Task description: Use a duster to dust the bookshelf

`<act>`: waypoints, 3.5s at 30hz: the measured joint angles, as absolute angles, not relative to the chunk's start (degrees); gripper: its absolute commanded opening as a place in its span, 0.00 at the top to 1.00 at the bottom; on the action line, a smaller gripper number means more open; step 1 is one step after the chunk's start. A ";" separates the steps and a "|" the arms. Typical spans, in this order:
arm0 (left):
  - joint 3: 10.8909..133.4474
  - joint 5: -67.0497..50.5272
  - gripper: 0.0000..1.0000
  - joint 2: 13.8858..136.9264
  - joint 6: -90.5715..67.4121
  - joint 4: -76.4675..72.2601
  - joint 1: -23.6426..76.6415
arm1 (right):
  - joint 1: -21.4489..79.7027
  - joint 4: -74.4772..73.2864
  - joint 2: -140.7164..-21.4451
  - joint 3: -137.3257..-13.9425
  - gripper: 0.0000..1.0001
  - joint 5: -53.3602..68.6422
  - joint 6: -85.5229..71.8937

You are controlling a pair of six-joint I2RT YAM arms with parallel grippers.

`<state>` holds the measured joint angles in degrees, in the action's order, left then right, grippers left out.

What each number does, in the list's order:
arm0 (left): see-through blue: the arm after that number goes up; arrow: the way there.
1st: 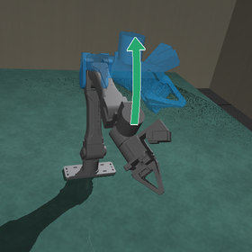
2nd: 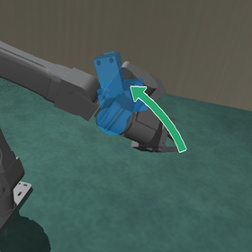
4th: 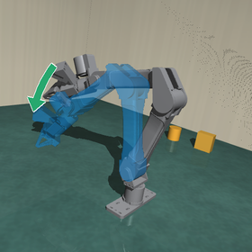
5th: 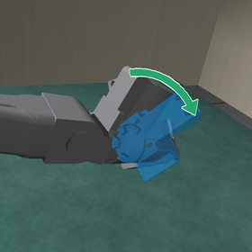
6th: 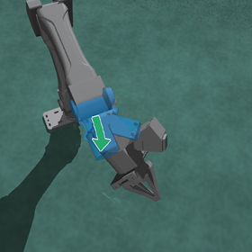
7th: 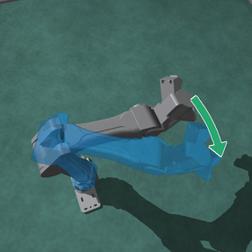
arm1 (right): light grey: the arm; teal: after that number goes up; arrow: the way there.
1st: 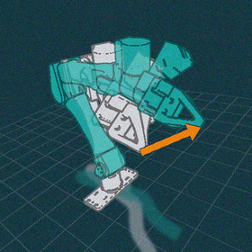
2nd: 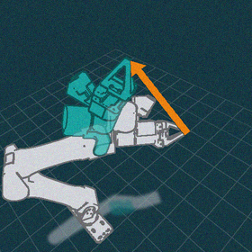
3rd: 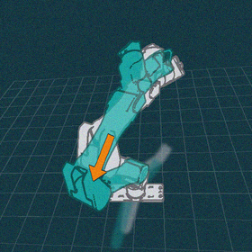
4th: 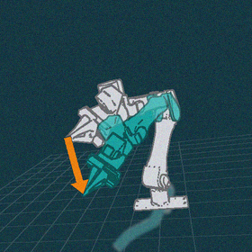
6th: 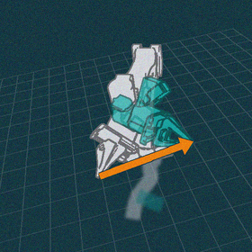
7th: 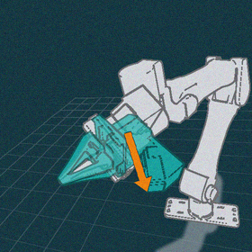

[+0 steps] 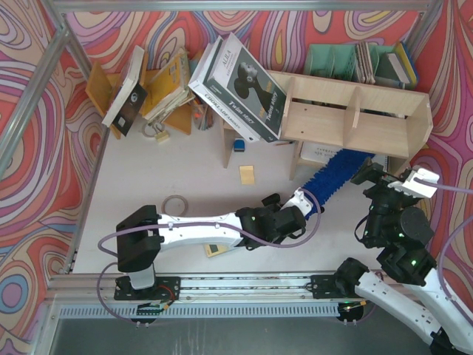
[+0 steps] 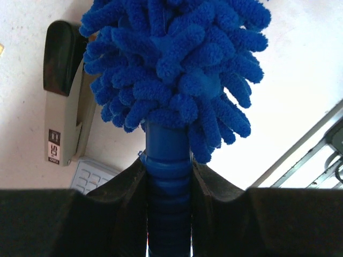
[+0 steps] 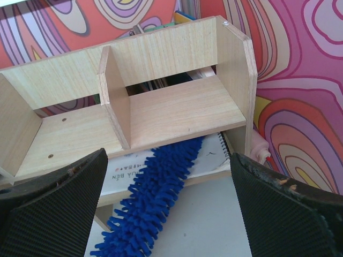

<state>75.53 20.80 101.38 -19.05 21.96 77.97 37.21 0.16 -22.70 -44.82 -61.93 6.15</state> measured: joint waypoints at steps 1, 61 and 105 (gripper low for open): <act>75.75 20.51 1.00 101.36 -18.61 21.67 78.08 | 37.21 0.16 -22.70 -44.75 0.15 -61.93 6.15; 54.63 18.48 1.00 79.64 -8.01 12.75 84.25 | 37.21 3.68 -23.33 -42.85 0.14 -61.91 9.19; 53.60 30.30 1.00 87.92 -16.71 12.36 78.24 | 37.21 4.08 -23.38 -42.30 0.13 -61.41 9.26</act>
<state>53.60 30.30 87.92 -16.71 12.36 78.24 37.21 4.08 -23.38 -42.30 -61.41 9.26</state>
